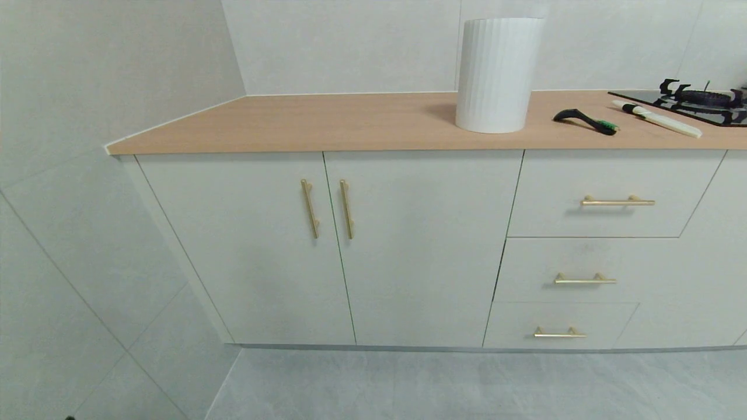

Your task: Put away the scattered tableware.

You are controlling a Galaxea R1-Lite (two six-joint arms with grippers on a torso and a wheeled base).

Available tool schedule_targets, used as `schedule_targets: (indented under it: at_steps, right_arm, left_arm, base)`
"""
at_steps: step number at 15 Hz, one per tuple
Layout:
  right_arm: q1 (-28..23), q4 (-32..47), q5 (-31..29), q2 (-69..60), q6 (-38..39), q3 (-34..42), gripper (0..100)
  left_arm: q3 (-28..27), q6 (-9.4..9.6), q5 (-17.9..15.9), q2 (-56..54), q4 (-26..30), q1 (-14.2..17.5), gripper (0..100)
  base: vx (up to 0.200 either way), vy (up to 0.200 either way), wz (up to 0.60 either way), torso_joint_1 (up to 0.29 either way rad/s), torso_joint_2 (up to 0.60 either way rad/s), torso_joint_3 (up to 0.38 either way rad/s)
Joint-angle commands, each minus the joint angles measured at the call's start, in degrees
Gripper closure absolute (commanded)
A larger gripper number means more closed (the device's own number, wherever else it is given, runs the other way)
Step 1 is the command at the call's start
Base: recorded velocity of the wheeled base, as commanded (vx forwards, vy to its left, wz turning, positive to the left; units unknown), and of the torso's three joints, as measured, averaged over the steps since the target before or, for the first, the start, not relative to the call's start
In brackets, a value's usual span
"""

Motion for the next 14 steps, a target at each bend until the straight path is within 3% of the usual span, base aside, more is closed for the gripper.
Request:
schedule_targets:
  at_steps: [1, 3, 6, 7, 8, 9, 11, 13, 14]
  right_arm:
    - [-4.8, 0.5, -1.3, -12.2, -2.7, 5.0, 0]
    - [-6.2, 0.6, -1.6, -18.8, -7.2, 6.4, 0]
    - [-7.7, 0.1, -1.3, -21.6, -7.5, 8.0, 0]
    - [-7.7, 0.1, -1.3, -21.6, -7.5, 8.0, 0]
    - [-7.7, -2.5, -1.1, -21.6, -7.0, 11.0, 0]
    - [-7.7, -5.9, -1.0, -21.6, -7.0, 13.9, 0]
    - [-7.7, -18.7, 5.9, -21.6, -7.6, 24.1, 0]
    - [-7.7, -32.7, 13.0, -21.6, -11.0, 32.3, 0]
    - [-7.7, -33.3, 15.0, -21.6, -11.3, 32.5, 0]
  left_arm:
    - [3.9, -0.03, -2.2, -12.2, 4.0, 6.8, 0]
    - [6.2, -0.12, -2.5, -15.4, 4.0, 9.9, 0]
    - [6.4, -0.91, -2.9, -18.2, 3.8, 14.5, 0]
    - [6.4, -0.91, -2.9, -18.2, 3.8, 14.5, 0]
    - [6.5, -4.60, -3.2, -18.8, 3.7, 14.4, 0]
    - [6.5, -4.60, -5.4, -20.7, 3.8, 13.3, 0]
    - [6.6, -4.42, -16.8, -21.4, 4.3, 12.8, 0]
    - [6.6, -3.02, -18.5, -21.4, 5.5, 12.8, 0]
    - [6.6, -3.02, -18.6, -21.4, 5.5, 12.8, 0]
  base:
    - [0.000, 0.000, 0.00, 0.000, 0.00, 0.000]
    - [0.000, 0.000, 0.00, 0.000, 0.00, 0.000]
    - [0.000, 0.000, 0.00, 0.000, 0.00, 0.000]
    - [0.000, 0.000, 0.00, 0.000, 0.00, 0.000]
    - [0.000, 0.000, 0.00, 0.000, 0.00, 0.000]
    - [0.000, 0.000, 0.00, 0.000, 0.00, 0.000]
    - [0.000, 0.000, 0.00, 0.000, 0.00, 0.000]
    - [0.000, 0.000, 0.00, 0.000, 0.00, 0.000]
    - [0.000, 0.000, 0.00, 0.000, 0.00, 0.000]
